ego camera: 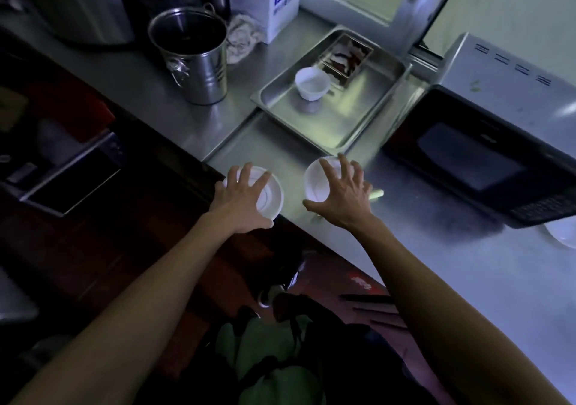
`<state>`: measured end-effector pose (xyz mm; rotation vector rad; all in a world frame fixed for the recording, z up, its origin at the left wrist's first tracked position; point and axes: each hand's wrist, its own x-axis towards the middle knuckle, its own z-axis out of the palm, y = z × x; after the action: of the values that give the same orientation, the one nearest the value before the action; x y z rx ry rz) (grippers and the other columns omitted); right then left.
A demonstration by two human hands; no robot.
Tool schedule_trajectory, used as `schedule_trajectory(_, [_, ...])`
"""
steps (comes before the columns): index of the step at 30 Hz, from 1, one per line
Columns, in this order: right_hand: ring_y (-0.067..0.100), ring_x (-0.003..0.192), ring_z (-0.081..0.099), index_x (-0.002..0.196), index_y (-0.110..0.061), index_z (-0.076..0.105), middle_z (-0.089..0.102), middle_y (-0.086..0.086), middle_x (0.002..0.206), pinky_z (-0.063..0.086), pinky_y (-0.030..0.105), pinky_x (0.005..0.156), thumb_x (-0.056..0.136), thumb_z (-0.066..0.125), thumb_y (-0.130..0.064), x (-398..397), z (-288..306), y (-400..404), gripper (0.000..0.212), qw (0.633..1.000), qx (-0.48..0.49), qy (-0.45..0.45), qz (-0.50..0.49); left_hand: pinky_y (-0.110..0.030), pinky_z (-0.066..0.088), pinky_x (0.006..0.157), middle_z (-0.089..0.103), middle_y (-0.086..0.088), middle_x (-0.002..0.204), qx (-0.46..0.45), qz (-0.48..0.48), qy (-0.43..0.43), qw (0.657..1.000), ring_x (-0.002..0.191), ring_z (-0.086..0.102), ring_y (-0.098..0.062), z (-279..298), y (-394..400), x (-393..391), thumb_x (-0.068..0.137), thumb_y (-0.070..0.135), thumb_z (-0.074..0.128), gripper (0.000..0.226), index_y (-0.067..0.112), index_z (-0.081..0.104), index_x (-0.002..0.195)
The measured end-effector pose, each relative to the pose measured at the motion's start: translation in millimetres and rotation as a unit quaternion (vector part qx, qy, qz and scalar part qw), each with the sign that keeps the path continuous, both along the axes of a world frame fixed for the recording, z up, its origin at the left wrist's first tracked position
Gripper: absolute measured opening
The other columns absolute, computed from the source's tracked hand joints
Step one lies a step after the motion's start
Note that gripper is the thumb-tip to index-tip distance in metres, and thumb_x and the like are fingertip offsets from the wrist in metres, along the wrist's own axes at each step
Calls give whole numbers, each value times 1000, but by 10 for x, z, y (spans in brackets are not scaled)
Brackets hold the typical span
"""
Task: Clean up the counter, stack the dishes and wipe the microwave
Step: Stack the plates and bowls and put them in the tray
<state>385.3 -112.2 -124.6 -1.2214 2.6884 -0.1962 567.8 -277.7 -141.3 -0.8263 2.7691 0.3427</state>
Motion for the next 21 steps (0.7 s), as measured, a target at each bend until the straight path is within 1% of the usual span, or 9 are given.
schedule_trajectory(7, [39, 145, 13, 150, -39, 21, 9, 2, 162, 31, 62, 103, 61, 67, -75, -318, -133, -454, 107, 1000, -8, -6, 9, -57, 23, 113, -5, -2, 159, 8, 23, -10, 1000, 147, 0, -34, 27, -439, -250, 58, 77, 68, 120, 42, 2, 153])
schedule_trajectory(12, [40, 145, 13, 151, -38, 22, 10, 2, 161, 32, 64, 103, 62, 68, -74, -723, -217, -682, 106, 999, -22, -26, -16, -57, 23, 112, -3, -2, 161, 3, -4, -22, 1000, 148, 0, -34, 57, -800, -740, 58, 77, 68, 120, 42, 3, 153])
schedule_trajectory(16, [40, 144, 15, 149, -39, 23, 11, 2, 160, 34, 64, 102, 61, 67, -73, -1044, -254, -761, 105, 997, -30, -41, -51, -59, 23, 112, -6, -3, 162, -3, -29, -49, 998, 148, -2, -34, 53, -997, -1204, 60, 76, 69, 121, 42, 0, 153])
schedule_trajectory(21, [38, 143, 14, 148, -39, 22, 10, 2, 161, 33, 63, 102, 61, 68, -73, -1400, -287, -738, 104, 995, -30, -55, -79, -58, 27, 109, -2, -1, 161, -21, -52, -40, 998, 146, 4, -33, 34, -1172, -1705, 55, 80, 66, 120, 43, 3, 151])
